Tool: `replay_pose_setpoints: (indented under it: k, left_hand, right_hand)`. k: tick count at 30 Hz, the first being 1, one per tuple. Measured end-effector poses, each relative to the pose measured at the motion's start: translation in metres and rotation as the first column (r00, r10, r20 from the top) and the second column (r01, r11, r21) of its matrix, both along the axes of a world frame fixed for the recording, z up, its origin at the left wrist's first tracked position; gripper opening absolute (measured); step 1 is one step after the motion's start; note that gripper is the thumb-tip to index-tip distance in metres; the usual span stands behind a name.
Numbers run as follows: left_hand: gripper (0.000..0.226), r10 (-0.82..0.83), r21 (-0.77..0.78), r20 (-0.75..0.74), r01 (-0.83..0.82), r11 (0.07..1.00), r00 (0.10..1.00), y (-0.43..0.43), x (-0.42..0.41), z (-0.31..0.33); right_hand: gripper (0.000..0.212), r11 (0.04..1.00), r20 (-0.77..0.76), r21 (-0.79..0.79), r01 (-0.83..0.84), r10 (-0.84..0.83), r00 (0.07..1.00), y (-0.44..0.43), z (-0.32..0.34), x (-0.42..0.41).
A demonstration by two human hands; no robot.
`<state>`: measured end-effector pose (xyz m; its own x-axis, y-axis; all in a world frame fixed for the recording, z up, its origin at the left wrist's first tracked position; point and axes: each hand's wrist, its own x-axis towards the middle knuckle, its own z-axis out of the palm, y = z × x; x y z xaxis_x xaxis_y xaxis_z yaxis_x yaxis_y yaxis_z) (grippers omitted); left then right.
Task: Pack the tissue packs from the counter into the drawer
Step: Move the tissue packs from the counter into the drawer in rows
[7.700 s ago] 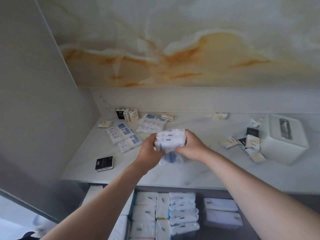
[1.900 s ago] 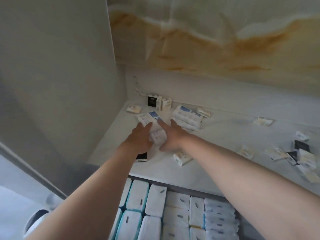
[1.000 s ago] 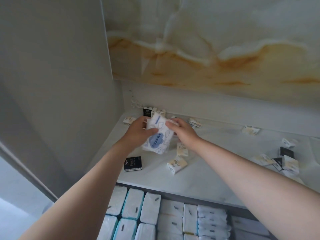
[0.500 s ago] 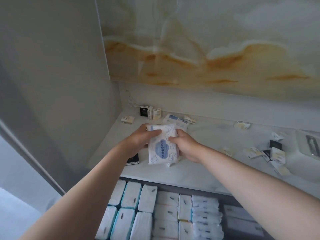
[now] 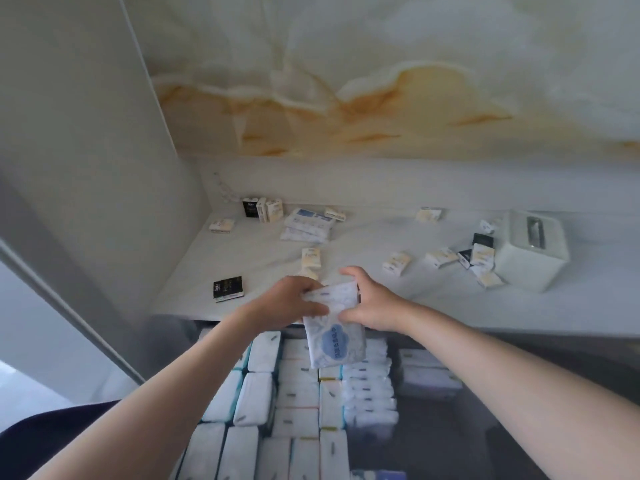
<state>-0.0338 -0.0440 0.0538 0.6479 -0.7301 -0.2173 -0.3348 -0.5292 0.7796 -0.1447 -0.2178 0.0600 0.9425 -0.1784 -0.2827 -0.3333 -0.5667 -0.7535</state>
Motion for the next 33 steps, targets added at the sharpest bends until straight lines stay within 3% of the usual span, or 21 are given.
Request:
replay_pose_setpoints:
  k: [2, 6, 10, 17, 19, 22, 27, 29, 33]
  left_hand:
    - [0.024, -0.024, -0.003, 0.059, 0.024, 1.000, 0.998, -0.004, -0.017, -0.003]
    - [0.028, -0.093, 0.050, 0.120, 0.088, 0.995, 0.988, -0.012, -0.053, -0.017]
    - [0.036, -0.159, 0.091, 0.125, 0.149, 0.985, 0.979, -0.026, -0.087, -0.035]
    - [0.056, -0.371, 0.268, -0.088, 0.381, 0.885, 0.925, -0.020, -0.108, -0.068]
    - [0.045, -0.445, 0.348, -0.010, 0.420, 0.838, 0.895, -0.014, -0.111, -0.085]
    - [0.034, -0.614, 0.480, 0.156, 0.484, 0.732, 0.774, -0.009, -0.115, -0.113]
    - [0.041, -0.695, 0.575, 0.416, 0.423, 0.701, 0.587, -0.015, -0.117, -0.135]
    - [0.045, -0.697, 0.574, 0.435, 0.421, 0.703, 0.570, -0.016, -0.112, -0.140]
    - [0.044, -0.669, 0.518, 0.381, 0.451, 0.726, 0.638, -0.015, -0.104, -0.142]
  right_hand:
    - [0.082, 0.991, 0.044, -0.113, -0.072, 0.077, 0.996, -0.002, 0.003, -0.017]
    - [0.031, 0.913, -0.049, -0.351, -0.207, 0.203, 0.978, -0.007, -0.003, -0.044]
    - [0.035, 0.846, -0.209, -0.439, -0.303, 0.232, 0.950, -0.012, -0.011, -0.068]
    - [0.026, 0.773, -0.384, -0.432, -0.464, 0.308, 0.870, -0.027, -0.021, -0.095]
    - [0.031, 0.751, -0.417, -0.435, -0.496, 0.320, 0.851, -0.034, -0.027, -0.100]
    - [0.043, 0.750, -0.439, -0.403, -0.524, 0.344, 0.830, -0.034, -0.039, -0.108]
    - [0.011, 0.781, -0.394, -0.366, -0.507, 0.363, 0.844, -0.018, -0.069, -0.114]
    - [0.016, 0.790, -0.369, -0.372, -0.488, 0.356, 0.858, -0.014, -0.080, -0.115]
    - [0.021, 0.786, -0.305, -0.404, -0.467, 0.366, 0.879, -0.003, -0.104, -0.121]
